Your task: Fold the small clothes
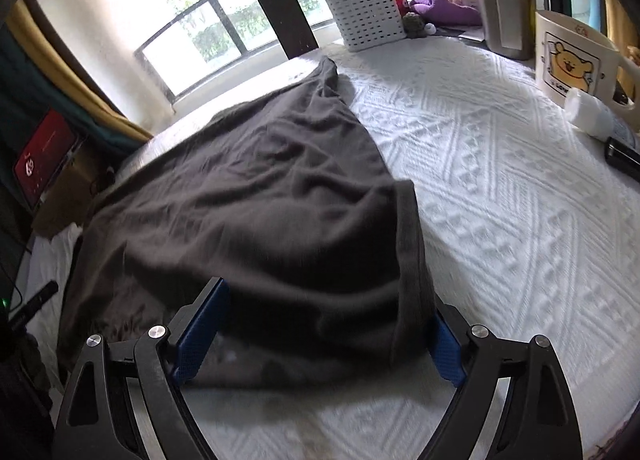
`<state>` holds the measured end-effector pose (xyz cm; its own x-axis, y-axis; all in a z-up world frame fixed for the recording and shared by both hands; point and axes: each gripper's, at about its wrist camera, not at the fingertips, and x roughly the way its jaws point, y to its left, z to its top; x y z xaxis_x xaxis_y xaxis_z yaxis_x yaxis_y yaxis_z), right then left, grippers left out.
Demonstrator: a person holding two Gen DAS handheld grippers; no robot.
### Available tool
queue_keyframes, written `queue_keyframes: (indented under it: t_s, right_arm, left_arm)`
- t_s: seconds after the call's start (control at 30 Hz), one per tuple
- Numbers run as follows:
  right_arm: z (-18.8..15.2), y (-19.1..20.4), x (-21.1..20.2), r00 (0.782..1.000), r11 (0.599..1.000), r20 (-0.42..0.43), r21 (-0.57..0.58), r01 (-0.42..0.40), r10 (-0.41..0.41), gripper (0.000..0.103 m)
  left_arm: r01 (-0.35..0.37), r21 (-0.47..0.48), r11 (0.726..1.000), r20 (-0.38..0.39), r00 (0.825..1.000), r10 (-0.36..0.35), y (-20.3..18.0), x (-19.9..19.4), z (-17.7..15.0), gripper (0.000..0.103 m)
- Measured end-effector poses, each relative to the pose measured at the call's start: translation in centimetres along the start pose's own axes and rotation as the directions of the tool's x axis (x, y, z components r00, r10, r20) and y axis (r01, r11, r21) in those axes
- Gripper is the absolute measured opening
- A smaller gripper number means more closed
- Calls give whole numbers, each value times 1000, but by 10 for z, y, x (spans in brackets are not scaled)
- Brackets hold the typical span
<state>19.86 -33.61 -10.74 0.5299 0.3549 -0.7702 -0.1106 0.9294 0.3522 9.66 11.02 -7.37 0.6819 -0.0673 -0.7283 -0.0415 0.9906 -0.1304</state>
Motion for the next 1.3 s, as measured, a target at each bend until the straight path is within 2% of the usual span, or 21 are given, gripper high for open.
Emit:
queue_keyframes:
  t_s: [0.1,0.17,0.27,0.33,0.43,0.53,0.8,0.9,0.93,1.1,1.3]
  right_arm:
    - [8,7,10,999,999,-2,-10,-50,50,90]
    - [11,16,17,999,998,-3,-53,-37,37,89]
    - [14,22,23,1000,995,-1,-100,-26,26,74]
    - [16,24,27,1000,992,8,-127,1,0,60]
    - [17,33,34,999,981,24,-190,44,-40,47]
    - [14,42,41,999,968,30,-246,51,-44,34]
    - [19,37,43,1000,961,-1,-275,-22,23,28]
    - [25,30,40,997,966,-16,-246,-81,80,27]
    - [26,30,38,995,966,-15,-239,-96,95,26]
    - [37,30,26,989,964,0,-223,-143,147,26]
    - [45,35,17,986,965,16,-205,-162,169,26]
  left_arm:
    - [-11,1,1000,-8,1000,11,0,3,3,55]
    - [-16,4,1000,-11,1000,17,-2,4,5,55]
    - [-26,13,1000,-10,1000,26,-5,4,8,55]
    - [-36,13,999,-16,999,36,-6,5,9,55]
    - [-46,12,999,-18,999,46,-8,8,11,55]
    - [-49,11,999,-24,999,49,-13,11,13,55]
    - [-59,13,998,-9,998,59,-27,10,21,56]
    - [-62,3,998,-2,998,62,-29,9,24,66]
    - [-61,1,998,0,998,61,-30,8,25,66]
    - [-52,8,999,11,999,52,-36,8,30,66]
    - [-33,6,999,22,999,33,-32,8,32,67]
